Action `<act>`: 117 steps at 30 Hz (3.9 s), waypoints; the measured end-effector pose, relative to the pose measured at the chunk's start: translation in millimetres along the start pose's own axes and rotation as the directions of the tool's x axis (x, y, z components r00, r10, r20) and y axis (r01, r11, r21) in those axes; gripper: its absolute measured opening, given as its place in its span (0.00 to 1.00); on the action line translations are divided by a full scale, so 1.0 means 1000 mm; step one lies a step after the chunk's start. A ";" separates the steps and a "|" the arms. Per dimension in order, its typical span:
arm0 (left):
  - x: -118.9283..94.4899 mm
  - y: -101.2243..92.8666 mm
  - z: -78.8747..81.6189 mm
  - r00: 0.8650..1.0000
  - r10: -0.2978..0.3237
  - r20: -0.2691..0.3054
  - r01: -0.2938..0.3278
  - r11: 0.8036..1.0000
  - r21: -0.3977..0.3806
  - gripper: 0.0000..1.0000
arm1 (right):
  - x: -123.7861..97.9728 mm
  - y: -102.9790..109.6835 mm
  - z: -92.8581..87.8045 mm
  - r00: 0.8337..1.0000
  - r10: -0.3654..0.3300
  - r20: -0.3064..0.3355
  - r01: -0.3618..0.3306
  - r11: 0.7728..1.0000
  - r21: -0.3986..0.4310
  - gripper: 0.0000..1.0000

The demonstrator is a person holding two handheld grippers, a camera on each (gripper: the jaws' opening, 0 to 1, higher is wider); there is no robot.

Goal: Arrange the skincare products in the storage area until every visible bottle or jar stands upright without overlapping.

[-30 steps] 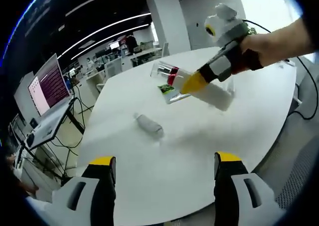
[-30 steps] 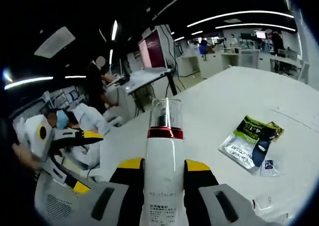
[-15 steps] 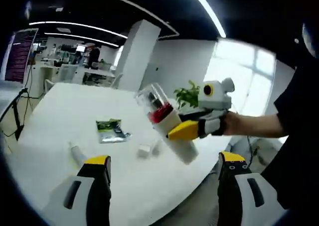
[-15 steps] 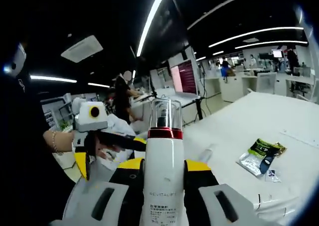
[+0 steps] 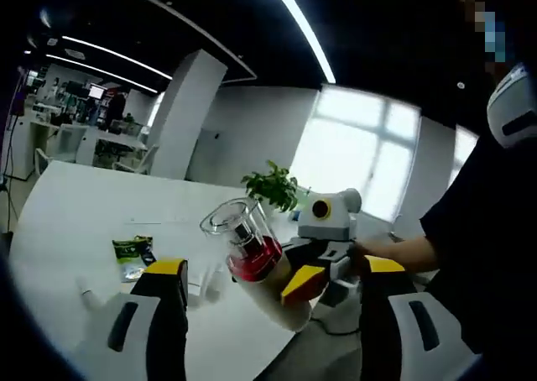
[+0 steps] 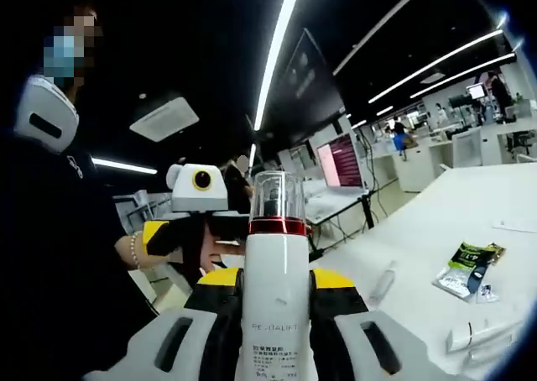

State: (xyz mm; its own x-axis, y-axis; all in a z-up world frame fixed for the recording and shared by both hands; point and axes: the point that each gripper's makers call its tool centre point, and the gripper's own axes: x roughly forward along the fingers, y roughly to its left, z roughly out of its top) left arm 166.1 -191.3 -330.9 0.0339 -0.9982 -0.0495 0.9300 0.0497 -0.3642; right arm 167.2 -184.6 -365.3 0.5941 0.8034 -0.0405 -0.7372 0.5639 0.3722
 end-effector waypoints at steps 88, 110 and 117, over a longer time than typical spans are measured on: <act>0.070 -0.046 0.078 0.985 0.162 0.064 -0.174 0.918 0.355 0.27 | -0.044 0.009 0.078 0.835 -0.413 0.363 0.450 0.893 -0.020 0.20; 0.053 -0.093 0.077 0.956 -0.292 -0.040 0.295 0.947 0.126 0.33 | -0.041 0.075 0.083 0.948 0.056 0.315 -0.029 0.996 -0.089 0.20; 0.061 -0.088 0.088 0.980 -0.200 -0.004 0.198 0.970 0.139 0.32 | -0.039 0.070 0.092 0.975 0.028 0.222 -0.001 0.993 -0.121 0.21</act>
State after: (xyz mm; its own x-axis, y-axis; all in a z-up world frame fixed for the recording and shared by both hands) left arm 118.6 -259.6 -220.5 -0.1541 -0.9879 0.0203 0.9600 -0.1545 -0.2336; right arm 122.0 -194.4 -252.8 0.6297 0.7564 0.1773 -0.7715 0.5821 0.2569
